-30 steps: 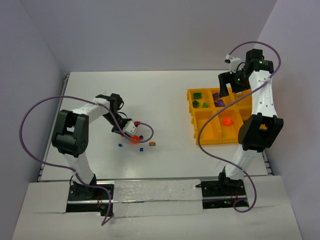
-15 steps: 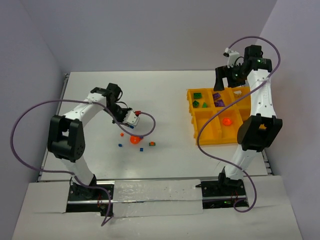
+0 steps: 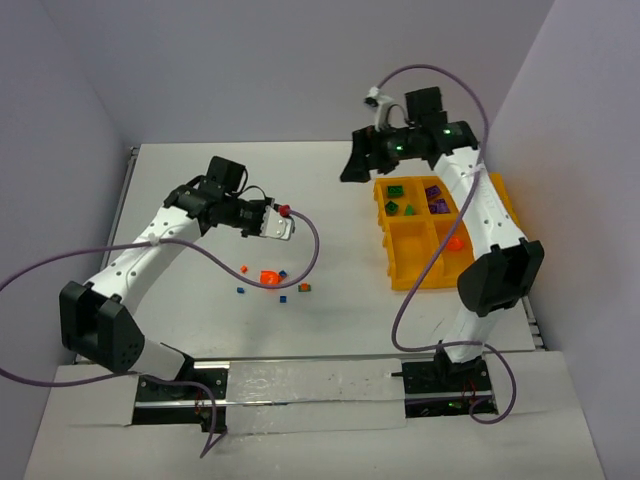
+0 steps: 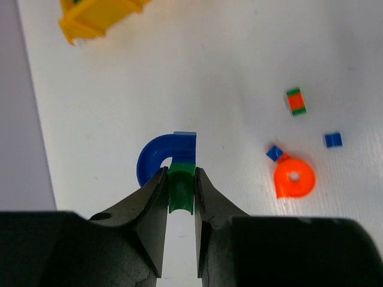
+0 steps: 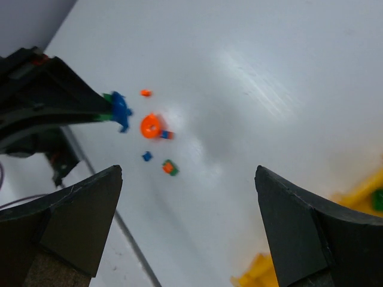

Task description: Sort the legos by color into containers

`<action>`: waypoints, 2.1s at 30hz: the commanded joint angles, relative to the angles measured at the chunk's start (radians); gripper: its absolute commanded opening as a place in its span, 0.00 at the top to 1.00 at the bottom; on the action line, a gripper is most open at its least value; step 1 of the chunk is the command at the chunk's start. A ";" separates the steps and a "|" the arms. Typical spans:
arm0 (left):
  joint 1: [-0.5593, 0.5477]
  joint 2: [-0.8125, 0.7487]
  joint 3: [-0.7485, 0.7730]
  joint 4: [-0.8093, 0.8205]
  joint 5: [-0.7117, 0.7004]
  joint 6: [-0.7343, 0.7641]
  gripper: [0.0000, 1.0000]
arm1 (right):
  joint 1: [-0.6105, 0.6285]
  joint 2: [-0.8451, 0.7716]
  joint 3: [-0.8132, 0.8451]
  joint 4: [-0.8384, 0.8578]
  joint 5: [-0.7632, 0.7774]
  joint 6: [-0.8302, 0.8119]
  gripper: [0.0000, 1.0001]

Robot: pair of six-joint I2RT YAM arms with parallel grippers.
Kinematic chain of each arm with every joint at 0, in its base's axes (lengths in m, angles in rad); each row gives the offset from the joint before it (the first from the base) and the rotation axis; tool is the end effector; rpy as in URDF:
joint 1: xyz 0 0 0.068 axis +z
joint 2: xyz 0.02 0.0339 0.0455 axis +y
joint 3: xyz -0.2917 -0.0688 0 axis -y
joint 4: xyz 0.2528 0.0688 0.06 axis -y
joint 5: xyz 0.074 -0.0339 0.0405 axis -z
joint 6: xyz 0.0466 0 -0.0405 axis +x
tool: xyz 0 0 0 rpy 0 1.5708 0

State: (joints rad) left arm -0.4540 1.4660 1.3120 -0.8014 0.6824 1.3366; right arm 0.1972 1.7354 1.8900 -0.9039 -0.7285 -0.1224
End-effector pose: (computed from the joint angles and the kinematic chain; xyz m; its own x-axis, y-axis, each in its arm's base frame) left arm 0.2676 -0.1633 0.3342 0.4790 0.6062 -0.6349 0.8687 -0.2235 0.4420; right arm 0.3744 0.1064 0.4254 -0.5867 -0.2101 -0.7821 -0.7011 0.6152 0.3607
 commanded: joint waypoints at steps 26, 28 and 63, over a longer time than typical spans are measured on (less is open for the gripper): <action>-0.163 -0.148 -0.120 0.495 -0.065 -0.435 1.00 | 0.228 0.072 -0.035 -0.101 -0.265 -0.130 0.47; -0.165 -0.148 -0.122 0.500 -0.069 -0.437 1.00 | 0.228 0.074 -0.038 -0.100 -0.264 -0.130 0.49; -0.217 -0.152 -0.135 0.545 -0.166 -0.455 1.00 | 0.243 0.105 -0.054 -0.061 -0.047 -0.094 1.00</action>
State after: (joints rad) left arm -0.6544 1.3327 1.1625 -0.2953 0.5447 0.8927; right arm 0.4368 1.8431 1.8526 -0.9964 -0.9027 -0.2243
